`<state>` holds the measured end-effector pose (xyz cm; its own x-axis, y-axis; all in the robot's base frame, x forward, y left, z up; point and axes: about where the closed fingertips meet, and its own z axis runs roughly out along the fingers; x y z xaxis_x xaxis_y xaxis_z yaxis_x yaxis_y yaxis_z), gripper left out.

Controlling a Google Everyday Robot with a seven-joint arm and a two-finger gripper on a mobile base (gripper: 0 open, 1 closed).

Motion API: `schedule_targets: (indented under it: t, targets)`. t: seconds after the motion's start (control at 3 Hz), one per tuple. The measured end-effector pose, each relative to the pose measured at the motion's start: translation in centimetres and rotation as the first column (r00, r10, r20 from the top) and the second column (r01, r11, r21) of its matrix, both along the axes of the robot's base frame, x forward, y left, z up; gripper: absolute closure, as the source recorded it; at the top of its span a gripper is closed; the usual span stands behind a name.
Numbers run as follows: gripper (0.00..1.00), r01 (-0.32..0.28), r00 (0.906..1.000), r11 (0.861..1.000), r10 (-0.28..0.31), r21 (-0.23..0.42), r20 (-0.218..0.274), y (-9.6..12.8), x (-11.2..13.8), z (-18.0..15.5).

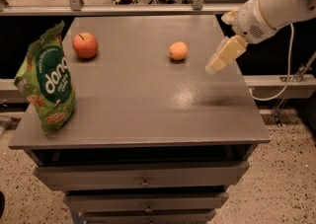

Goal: Move orange near green rice chip bag

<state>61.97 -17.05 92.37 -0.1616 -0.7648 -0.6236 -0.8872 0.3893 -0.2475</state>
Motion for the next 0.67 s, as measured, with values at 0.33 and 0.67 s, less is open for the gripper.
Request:
schedule_targets:
  t: [0.33,0.67]
  targets:
    - [0.00,0.041,0.9991,0.987,-0.041,0.156,-0.003,1.4,4.9,-2.5]
    - [0.00,0.049,0.9988,0.969,-0.050,0.243,-0.002,3.0,7.3,-3.8]
